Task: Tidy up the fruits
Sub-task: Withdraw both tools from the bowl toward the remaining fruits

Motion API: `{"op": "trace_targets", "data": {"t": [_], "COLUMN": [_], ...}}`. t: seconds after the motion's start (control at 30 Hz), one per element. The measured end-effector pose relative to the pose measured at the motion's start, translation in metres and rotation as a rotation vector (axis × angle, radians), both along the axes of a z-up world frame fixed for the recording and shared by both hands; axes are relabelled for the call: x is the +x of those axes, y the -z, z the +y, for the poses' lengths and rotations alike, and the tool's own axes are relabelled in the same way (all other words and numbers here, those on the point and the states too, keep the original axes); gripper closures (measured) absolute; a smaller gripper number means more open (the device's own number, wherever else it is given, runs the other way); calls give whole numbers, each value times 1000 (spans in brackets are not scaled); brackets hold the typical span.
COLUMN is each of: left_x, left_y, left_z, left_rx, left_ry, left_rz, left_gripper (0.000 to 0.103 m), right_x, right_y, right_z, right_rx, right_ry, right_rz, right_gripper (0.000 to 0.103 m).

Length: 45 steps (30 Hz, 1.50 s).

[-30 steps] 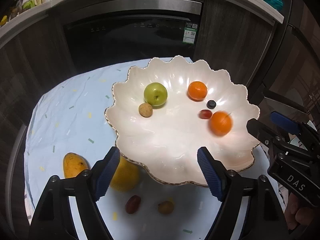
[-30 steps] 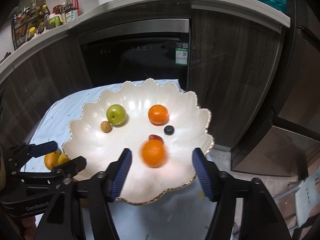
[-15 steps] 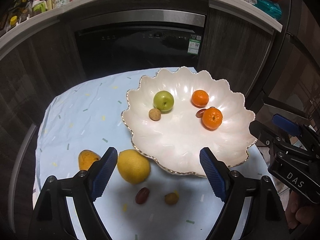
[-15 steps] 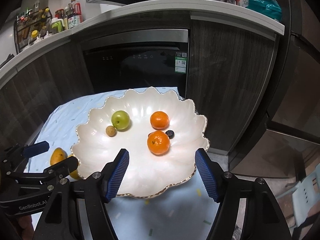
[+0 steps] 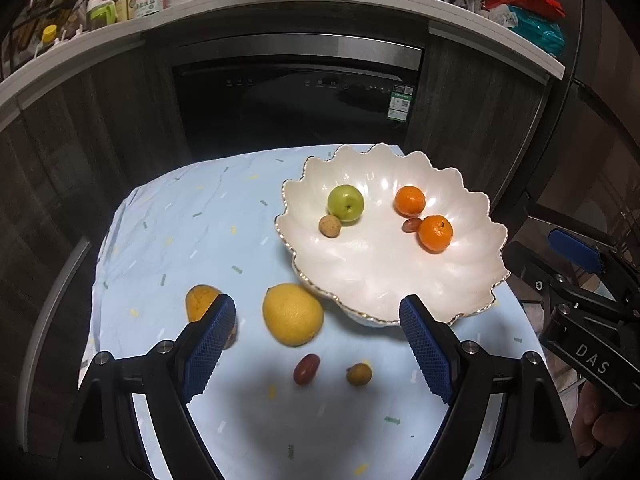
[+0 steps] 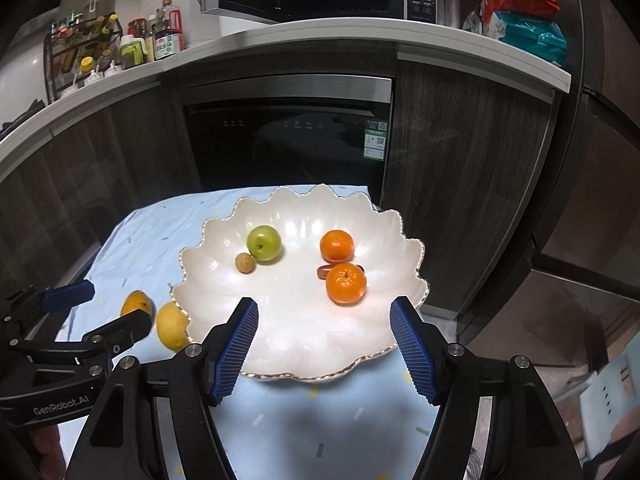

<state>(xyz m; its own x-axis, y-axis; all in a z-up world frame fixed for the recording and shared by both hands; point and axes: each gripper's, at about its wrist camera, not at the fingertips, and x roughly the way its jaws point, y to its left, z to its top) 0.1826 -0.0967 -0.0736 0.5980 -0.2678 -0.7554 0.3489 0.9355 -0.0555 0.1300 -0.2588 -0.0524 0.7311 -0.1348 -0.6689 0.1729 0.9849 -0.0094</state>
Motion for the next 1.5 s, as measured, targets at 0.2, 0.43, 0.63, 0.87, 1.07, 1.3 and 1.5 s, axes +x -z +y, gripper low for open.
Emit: {"op": "trace_targets", "data": {"t": [0.2, 0.43, 0.63, 0.87, 1.07, 1.3, 1.5], "left_x": [-7, -13, -18, -24, -27, -29, -29], "left_y": [-1, 2, 9, 20, 30, 45, 61], "left_z": [13, 31, 46, 62, 68, 63, 54], "left_rx": [1, -2, -3, -2, -10, -3, 23], "left_ry": [-18, -38, -56, -68, -64, -24, 43], "left_rz": [-7, -6, 2, 8, 24, 34, 38], "left_gripper": [19, 19, 19, 19, 22, 26, 31], "right_x": [-5, -9, -11, -12, -12, -14, -13], "right_y": [-1, 3, 8, 17, 29, 44, 59], "right_z": [13, 31, 45, 59, 67, 71, 74], "right_rx": [-7, -14, -25, -34, -26, -18, -11], "right_ry": [-17, -48, -75, -102, -121, -162, -186], "right_rz": [-4, 4, 13, 29, 49, 70, 97], "right_gripper": [34, 34, 34, 34, 34, 34, 34]}}
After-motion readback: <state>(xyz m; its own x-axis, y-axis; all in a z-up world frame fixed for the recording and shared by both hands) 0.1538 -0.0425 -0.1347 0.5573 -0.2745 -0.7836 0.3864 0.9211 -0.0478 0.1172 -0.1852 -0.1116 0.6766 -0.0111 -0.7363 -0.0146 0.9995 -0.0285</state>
